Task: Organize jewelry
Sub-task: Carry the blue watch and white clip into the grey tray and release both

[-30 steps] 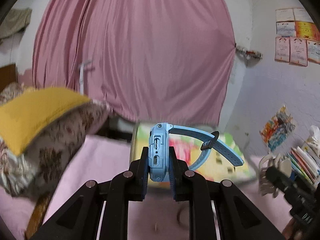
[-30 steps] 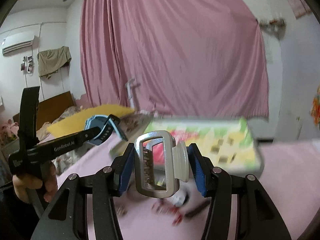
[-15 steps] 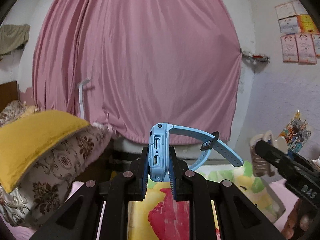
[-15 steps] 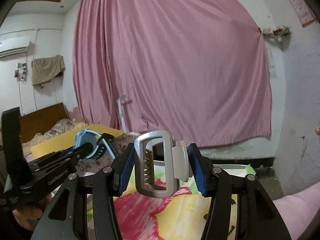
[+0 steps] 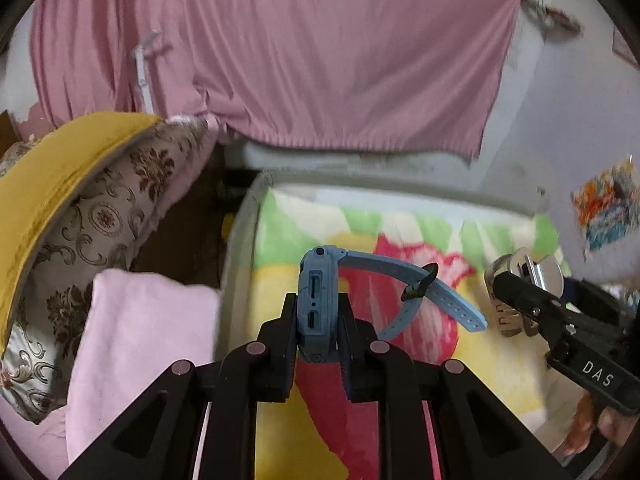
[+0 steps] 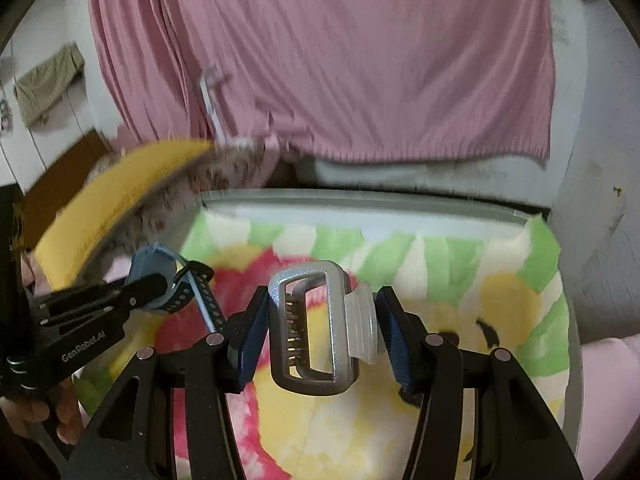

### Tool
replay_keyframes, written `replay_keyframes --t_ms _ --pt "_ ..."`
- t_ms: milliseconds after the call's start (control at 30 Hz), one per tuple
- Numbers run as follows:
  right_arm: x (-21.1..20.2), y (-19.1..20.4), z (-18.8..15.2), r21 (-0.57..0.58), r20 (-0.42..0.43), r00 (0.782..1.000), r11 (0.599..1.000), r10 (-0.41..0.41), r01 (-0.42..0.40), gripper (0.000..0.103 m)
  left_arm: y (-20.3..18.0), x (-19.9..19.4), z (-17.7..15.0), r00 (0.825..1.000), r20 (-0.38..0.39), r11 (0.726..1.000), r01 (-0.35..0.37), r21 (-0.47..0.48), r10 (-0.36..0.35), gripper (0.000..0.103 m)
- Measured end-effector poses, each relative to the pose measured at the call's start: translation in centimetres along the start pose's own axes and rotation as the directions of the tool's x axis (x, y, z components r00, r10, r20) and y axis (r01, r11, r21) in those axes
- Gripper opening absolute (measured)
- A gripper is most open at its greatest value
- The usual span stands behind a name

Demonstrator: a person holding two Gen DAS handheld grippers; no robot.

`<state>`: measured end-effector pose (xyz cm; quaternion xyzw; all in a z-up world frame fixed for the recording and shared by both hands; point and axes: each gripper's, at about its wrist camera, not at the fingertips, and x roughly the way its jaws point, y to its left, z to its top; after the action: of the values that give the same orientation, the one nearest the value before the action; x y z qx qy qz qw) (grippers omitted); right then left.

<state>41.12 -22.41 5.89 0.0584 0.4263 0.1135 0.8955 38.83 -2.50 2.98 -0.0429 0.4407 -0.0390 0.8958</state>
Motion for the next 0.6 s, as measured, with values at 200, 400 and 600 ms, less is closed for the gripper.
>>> replay_keyframes --t_ms 200,400,600 --pt "2.4 0.0 -0.8 -0.016 -0.138 0.99 1.0 -0.01 0.008 0.049 -1.1 0.3 0.0 0.999 -0.043 0.998 -0.029 0.065 0.031 0.017" --pt "2.9 0.3 -1.4 -0.042 -0.162 0.986 0.999 -0.023 0.017 0.05 -0.2 0.4 0.1 0.999 -0.039 0.999 -0.008 0.045 0.01 0.025" --pt "1.0 -0.1 -2.4 -0.006 -0.082 0.997 1.0 -0.007 0.006 0.058 0.7 -1.7 -0.6 0.997 0.061 0.999 0.051 -0.011 -0.051 0.062"
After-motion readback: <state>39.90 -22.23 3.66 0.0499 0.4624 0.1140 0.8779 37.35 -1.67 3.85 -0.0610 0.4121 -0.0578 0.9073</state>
